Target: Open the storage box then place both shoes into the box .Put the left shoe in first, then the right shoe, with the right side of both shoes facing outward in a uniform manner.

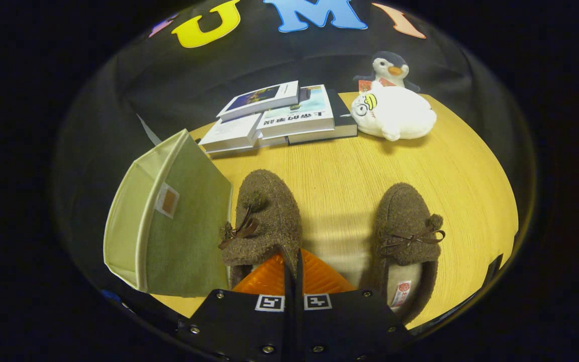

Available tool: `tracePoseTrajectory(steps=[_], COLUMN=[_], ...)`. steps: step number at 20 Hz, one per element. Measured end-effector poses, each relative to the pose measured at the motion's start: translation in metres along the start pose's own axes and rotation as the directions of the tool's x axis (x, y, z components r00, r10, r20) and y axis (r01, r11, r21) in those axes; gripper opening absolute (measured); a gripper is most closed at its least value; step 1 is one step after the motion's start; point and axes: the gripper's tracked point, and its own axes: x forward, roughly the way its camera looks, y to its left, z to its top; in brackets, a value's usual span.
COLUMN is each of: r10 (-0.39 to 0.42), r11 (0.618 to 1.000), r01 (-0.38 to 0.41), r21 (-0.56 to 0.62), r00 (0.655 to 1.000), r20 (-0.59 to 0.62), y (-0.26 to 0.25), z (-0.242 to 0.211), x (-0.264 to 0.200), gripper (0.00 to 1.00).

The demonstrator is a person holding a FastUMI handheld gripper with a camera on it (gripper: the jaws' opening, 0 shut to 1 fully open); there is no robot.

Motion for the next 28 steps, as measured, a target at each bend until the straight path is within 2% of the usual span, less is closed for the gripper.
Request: tracePoseTrajectory(steps=[5,11,17,23,28], r10=[0.014,0.066,0.115,0.166,0.198], r11=[1.000,0.997,0.993,0.985,0.980], r01=[-0.014,-0.069,-0.118,-0.169,-0.198], r21=[0.008,0.046,0.021,0.023,0.008], r00=[0.999,0.996,0.988,0.981,0.979], r20=[0.036,0.063,0.104,0.099,0.047], y=[0.019,0.054,0.100,0.145,0.186], z=[0.027,0.054,0.080,0.084,0.067], x=[-0.025,-0.049,-0.068,-0.063,-0.042], gripper=[0.00,0.00,0.00,0.00,0.00])
